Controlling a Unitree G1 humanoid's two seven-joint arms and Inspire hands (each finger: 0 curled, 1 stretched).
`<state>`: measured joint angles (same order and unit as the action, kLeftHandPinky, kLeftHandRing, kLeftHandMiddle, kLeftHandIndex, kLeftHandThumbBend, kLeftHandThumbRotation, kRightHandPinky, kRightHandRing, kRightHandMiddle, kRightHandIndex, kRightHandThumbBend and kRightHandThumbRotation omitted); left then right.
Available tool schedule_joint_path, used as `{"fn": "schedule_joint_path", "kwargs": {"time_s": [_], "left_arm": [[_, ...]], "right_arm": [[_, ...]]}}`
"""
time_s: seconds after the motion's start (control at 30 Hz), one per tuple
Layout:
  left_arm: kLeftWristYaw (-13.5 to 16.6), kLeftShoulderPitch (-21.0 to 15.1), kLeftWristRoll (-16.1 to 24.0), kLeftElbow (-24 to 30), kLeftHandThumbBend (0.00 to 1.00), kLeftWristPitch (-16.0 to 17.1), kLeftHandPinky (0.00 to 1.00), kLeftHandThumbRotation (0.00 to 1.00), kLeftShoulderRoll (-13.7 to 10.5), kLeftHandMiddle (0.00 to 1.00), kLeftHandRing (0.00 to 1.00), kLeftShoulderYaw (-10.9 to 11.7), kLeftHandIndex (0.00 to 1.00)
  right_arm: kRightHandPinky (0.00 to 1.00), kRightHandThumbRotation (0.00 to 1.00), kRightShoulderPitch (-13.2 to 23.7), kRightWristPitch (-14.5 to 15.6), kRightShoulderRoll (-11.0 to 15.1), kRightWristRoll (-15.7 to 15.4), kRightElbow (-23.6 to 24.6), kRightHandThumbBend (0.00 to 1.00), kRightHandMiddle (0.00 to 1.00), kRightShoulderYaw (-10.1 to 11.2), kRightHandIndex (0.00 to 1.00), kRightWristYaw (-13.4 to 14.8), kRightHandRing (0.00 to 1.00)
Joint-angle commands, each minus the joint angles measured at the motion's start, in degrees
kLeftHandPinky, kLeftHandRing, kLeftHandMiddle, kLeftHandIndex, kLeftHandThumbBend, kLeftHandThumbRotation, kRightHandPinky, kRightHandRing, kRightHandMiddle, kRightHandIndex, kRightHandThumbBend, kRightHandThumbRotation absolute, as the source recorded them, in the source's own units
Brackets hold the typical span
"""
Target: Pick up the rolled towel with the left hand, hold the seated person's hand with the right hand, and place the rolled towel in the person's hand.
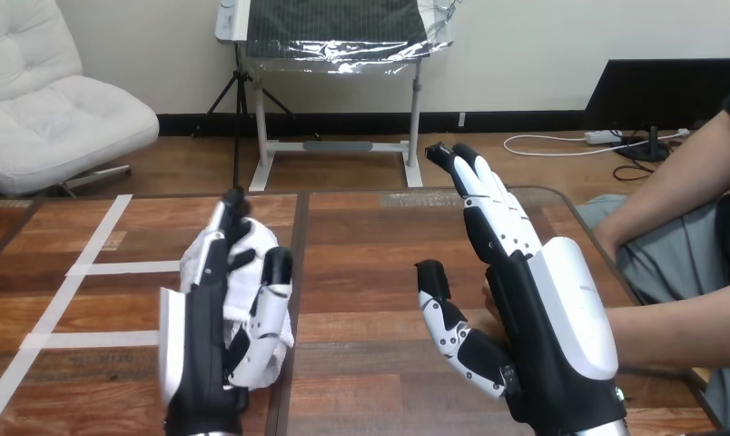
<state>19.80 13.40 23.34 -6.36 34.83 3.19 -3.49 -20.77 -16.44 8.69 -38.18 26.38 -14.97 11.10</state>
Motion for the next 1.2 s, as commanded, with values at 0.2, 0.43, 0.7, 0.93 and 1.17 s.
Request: {"fn": "schedule_joint_path", "kwargs": {"time_s": [0.2, 0.43, 0.7, 0.93, 1.17], "left_arm": [[2.59, -0.89, 2.42, 4.83, 0.52, -1.61, 0.82, 0.49, 1.01, 0.93, 0.90, -1.08, 0.93], [3.60, -0.82, 3.65, 5.38, 0.54, -2.51, 0.83, 0.48, 0.81, 0.93, 0.91, -1.24, 0.94], [4.20, -0.97, 4.21, 5.58, 0.57, -3.53, 0.84, 0.49, 0.58, 0.93, 0.91, -1.24, 0.94], [3.53, -1.19, 4.36, 6.68, 0.59, -6.23, 0.86, 0.50, 0.17, 0.95, 0.92, -0.77, 0.95], [4.02, -2.89, 7.38, 8.04, 0.66, -11.35, 0.90, 0.59, -1.04, 0.98, 0.95, 0.34, 0.98]], "right_arm": [[1.00, 0.00, 3.15, -0.45, -1.02, 0.53, 1.09, 0.05, 1.00, 1.00, 0.96, 0.67, 1.00], [1.00, 0.00, 2.85, -0.28, -0.94, 0.36, 1.11, 0.05, 1.00, 0.91, 0.96, 0.51, 1.00], [1.00, 0.00, 2.55, -0.20, -1.04, 0.36, 1.15, 0.05, 1.00, 0.76, 0.96, 0.50, 1.00], [1.00, 0.00, 2.38, -0.27, -1.06, 0.66, 1.32, 0.06, 1.00, 0.76, 0.96, 0.44, 1.00], [1.00, 0.00, 2.44, 0.02, -1.22, 0.27, 1.20, 0.06, 1.00, 0.75, 0.97, 0.59, 1.00]]}}
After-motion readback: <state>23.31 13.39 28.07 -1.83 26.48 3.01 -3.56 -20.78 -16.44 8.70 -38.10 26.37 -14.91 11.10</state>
